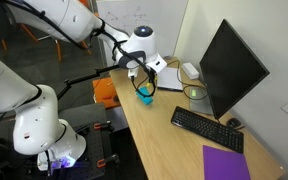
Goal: Remove the highlighter from the blue cup
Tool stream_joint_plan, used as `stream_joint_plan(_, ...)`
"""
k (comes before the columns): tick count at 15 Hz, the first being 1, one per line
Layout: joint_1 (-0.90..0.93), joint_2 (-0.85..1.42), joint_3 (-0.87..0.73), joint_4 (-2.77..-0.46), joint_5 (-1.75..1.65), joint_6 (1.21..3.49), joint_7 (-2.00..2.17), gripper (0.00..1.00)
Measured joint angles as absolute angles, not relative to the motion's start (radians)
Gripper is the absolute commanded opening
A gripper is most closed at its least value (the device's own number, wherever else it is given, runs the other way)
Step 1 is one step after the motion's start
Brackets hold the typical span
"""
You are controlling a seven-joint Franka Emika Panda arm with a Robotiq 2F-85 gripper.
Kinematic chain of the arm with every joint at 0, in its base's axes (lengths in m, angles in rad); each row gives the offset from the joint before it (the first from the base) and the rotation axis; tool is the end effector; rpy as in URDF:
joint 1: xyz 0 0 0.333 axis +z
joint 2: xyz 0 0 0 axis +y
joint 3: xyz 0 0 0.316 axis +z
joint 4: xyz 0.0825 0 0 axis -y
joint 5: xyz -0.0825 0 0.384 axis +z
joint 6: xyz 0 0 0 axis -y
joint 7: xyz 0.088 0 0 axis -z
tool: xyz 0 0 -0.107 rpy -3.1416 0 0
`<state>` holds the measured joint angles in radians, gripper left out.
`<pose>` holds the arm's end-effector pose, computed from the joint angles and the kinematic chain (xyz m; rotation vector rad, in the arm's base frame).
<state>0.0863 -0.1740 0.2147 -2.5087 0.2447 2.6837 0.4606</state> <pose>0.4604 0.1351 0.3797 -2.8386 0.5123 -0.4106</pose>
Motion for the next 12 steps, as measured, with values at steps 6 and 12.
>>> stream_joint_plan(6, 0.088, -0.173, 0.181, -2.504, 0.317, 2.539, 0.455, 0.05)
stream_joint_plan(12, 0.114, -0.076, 0.163, -2.444, 0.478, 2.350, 0.418, 0.05)
